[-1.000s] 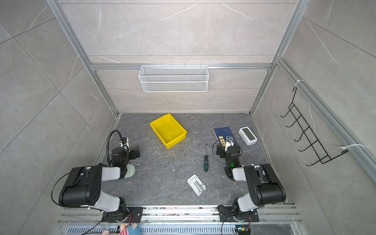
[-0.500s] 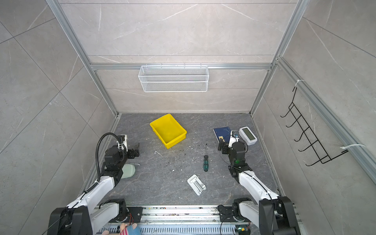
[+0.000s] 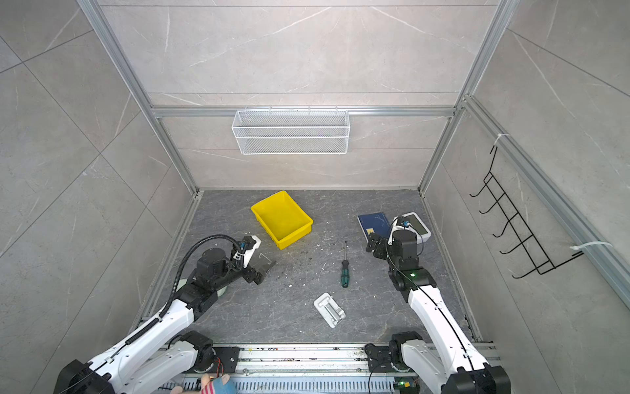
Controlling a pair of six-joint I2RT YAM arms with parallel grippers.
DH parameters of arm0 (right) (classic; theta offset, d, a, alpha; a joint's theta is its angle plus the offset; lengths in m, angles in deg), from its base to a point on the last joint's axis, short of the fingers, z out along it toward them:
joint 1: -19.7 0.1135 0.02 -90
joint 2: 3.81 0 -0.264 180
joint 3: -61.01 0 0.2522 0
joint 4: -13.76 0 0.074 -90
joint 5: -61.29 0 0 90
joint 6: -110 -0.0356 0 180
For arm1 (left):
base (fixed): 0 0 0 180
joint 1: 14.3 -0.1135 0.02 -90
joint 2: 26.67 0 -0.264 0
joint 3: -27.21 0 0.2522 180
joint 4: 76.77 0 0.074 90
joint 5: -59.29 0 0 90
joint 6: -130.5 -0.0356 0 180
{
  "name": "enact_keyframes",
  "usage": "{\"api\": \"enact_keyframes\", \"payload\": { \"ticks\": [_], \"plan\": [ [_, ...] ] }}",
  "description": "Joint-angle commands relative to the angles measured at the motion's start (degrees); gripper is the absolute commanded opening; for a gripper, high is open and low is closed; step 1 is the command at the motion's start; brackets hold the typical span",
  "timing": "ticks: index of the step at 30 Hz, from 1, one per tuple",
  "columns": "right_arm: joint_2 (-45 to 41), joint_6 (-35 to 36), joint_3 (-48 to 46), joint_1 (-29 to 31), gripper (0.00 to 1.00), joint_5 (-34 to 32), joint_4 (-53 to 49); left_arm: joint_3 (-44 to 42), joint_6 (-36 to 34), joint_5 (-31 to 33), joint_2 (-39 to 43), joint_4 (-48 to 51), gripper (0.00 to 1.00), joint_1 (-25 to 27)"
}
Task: Put the screwdriver in the bin
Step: 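Move the right gripper toward the green-handled screwdriver while the left arm lifts forward, then lower the right gripper over the screwdriver handle and close on it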
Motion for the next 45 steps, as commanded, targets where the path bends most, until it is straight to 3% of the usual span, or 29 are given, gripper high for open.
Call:
{"api": "enact_keyframes", "payload": {
  "ticks": [1, 10, 24, 31, 40, 43, 45],
  "plan": [
    [-1.2, -2.8, 2.2, 0.8, 0.99, 1.8, -5.7, 2.2, -4.0, -9.7, 0.7, 2.3, 1.0, 0.6],
    [2.3, -4.5, 3.0, 10.1, 0.99, -3.5, -7.5, 3.9, -7.9, -17.8, -2.3, 6.0, 1.0, 2.3],
    [20.2, -13.9, 2.4, 26.5, 0.99, -9.5, -4.1, 3.2, -9.0, -18.9, -4.3, 6.8, 1.0, 2.9],
    [27.6, -17.8, 0.8, 27.6, 0.99, -7.5, 1.6, 2.5, -9.3, -18.8, -4.8, 6.8, 1.0, 3.0],
    [33.4, -19.8, 0.7, 27.6, 0.99, -9.3, 1.8, 2.1, -9.1, -18.5, -5.2, 6.7, 1.0, 3.1],
    [35.0, -20.9, 0.9, 27.6, 0.96, -10.1, 1.1, 2.0, -9.1, -18.3, -5.2, 6.5, 1.0, 3.0],
    [36.1, -21.5, 1.2, 27.6, 0.87, -10.0, 0.5, 2.1, -9.0, -18.3, -5.2, 6.3, 1.0, 3.0]
  ]
}}
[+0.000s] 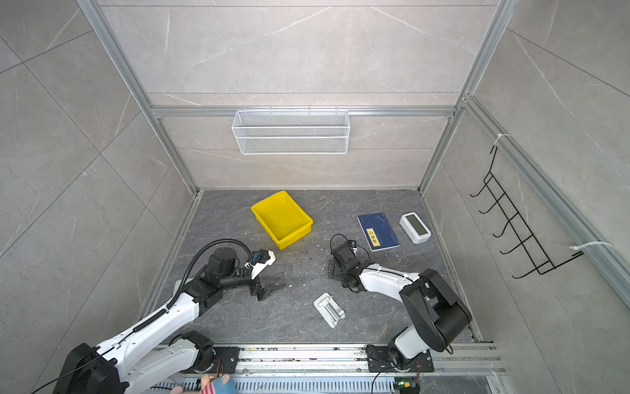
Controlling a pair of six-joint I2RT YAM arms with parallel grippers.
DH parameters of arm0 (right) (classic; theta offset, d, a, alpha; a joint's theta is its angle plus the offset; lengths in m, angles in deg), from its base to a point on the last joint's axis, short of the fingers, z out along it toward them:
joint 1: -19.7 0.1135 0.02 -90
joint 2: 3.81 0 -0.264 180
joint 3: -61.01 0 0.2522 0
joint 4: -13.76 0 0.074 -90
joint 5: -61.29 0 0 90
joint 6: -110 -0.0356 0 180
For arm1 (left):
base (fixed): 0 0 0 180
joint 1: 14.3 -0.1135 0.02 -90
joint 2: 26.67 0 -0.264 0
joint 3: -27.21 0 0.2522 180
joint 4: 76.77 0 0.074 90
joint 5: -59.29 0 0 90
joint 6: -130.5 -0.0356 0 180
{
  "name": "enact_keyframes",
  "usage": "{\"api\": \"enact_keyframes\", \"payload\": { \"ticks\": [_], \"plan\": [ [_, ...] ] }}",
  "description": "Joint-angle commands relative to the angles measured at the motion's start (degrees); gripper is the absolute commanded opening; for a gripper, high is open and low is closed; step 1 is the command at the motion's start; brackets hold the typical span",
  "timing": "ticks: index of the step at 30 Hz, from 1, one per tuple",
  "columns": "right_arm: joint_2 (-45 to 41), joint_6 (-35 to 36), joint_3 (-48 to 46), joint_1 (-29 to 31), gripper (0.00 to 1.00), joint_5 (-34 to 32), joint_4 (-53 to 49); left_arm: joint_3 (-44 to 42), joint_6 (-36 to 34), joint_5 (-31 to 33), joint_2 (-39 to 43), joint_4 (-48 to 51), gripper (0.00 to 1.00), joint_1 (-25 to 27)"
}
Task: Put the screwdriver in the bin
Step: 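Lower the right gripper over the screwdriver handle and close on it, then lift the screwdriver with the right gripper off the table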
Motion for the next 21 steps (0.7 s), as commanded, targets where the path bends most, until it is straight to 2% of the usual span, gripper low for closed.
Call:
{"api": "enact_keyframes", "payload": {
  "ticks": [1, 5, 10, 14, 19, 21],
  "plan": [
    [2.9, -2.5, -0.1, 0.2, 0.81, -0.3, -1.9, 0.1, -1.1, -0.9, -0.1, -0.3, 1.0, 0.3],
    [3.5, -2.7, 0.3, 0.2, 0.58, -0.8, -3.0, -0.1, -1.1, -0.7, 0.0, -0.4, 1.0, 0.2],
    [2.8, -2.2, 0.4, 0.2, 0.36, -1.4, -4.2, -0.5, -1.1, 0.1, 0.6, -0.5, 1.0, 0.2],
    [2.8, -1.7, 0.8, 0.2, 0.23, -1.3, -5.1, -0.6, -1.0, 0.1, 0.7, -0.6, 1.0, 0.2],
    [2.7, -0.6, 2.2, 0.2, 0.03, -1.2, -7.0, -0.6, -0.8, 0.1, 0.6, -1.2, 1.0, 0.2],
    [2.2, -0.3, 2.6, 0.2, 0.0, -1.3, -7.7, -0.4, -0.8, 0.1, 0.6, -1.2, 1.0, 0.2]
  ]
}}
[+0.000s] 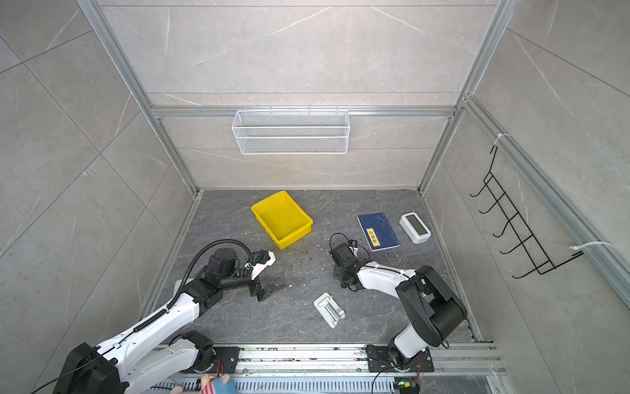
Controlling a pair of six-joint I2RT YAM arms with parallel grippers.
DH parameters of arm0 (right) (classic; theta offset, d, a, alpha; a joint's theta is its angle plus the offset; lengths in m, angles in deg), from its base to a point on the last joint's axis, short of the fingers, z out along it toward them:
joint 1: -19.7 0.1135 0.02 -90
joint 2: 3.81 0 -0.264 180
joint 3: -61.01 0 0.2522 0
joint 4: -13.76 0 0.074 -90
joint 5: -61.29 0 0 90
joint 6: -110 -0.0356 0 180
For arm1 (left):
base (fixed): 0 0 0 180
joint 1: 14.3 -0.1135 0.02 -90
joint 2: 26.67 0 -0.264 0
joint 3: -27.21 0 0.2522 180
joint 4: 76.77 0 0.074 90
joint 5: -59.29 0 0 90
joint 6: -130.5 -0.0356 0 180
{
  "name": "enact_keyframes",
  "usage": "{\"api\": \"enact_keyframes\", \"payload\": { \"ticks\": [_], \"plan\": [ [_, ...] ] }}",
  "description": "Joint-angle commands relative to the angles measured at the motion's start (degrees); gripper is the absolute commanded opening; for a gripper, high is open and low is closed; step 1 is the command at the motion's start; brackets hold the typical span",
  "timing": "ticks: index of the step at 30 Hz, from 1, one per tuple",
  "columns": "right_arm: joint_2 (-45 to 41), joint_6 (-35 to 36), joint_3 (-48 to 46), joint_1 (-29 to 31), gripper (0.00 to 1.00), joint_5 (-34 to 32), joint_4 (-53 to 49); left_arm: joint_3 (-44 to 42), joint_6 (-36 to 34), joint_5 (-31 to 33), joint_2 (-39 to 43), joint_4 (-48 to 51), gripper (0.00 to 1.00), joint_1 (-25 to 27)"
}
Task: Put the screwdriver in the bin
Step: 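Lift the screwdriver with the right gripper off the table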
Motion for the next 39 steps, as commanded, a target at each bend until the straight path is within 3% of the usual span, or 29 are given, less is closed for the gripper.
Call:
{"api": "enact_keyframes", "payload": {
  "ticks": [1, 22, 39],
  "plan": [
    [0.1, 1.1, 1.2, 0.2, 0.0, 0.7, -5.3, 0.1, -0.8, 0.0, 0.5, -1.2, 1.0, 0.2],
    [-12.9, 3.6, 4.5, 0.2, 0.0, -4.8, -8.8, 5.0, 0.1, -2.7, -1.3, 0.6, 1.0, 0.2],
    [-18.7, 7.6, 11.6, 0.2, 0.0, -4.3, -13.8, 5.7, 0.6, -1.2, 0.8, 1.7, 1.0, 0.2]
  ]
}}
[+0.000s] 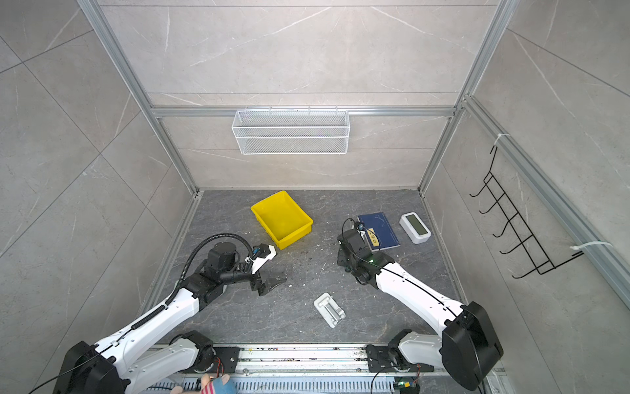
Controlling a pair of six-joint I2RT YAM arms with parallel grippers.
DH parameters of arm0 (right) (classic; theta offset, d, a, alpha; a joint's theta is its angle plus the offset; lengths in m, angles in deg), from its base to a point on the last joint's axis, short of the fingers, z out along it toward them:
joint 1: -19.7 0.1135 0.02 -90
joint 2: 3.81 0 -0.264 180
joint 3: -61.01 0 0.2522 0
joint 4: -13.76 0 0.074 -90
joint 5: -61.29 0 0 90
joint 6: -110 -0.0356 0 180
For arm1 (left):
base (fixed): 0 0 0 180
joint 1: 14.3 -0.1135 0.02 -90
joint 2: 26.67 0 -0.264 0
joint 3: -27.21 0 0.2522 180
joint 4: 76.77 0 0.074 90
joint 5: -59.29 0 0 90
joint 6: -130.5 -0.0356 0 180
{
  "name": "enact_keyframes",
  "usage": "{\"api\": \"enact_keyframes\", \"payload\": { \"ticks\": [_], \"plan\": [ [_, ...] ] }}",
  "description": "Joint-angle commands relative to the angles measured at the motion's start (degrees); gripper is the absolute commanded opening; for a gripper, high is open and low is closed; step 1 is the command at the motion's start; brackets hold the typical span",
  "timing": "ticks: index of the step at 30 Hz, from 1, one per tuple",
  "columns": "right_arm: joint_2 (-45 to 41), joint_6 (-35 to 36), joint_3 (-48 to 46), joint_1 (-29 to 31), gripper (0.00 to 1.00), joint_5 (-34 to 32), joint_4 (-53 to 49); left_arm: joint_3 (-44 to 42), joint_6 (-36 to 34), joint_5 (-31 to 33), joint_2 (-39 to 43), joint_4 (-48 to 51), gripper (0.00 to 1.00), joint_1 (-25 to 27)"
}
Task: Put the screwdriver in the bin
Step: 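Lift the screwdriver with the right gripper off the table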
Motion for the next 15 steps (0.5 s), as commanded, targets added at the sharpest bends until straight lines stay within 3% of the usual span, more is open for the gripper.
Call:
{"api": "enact_keyframes", "payload": {
  "ticks": [1, 15],
  "plan": [
    [-1.1, 2.3, 3.3, 0.1, 0.0, -0.5, -1.2, 1.1, 0.7, -0.5, 2.1, 0.0, 1.0, 0.2],
    [3.7, 6.2, 11.2, 1.1, 0.0, 1.9, 0.7, -0.1, 4.0, 3.3, 4.8, -1.7, 1.0, 0.2]
  ]
}}
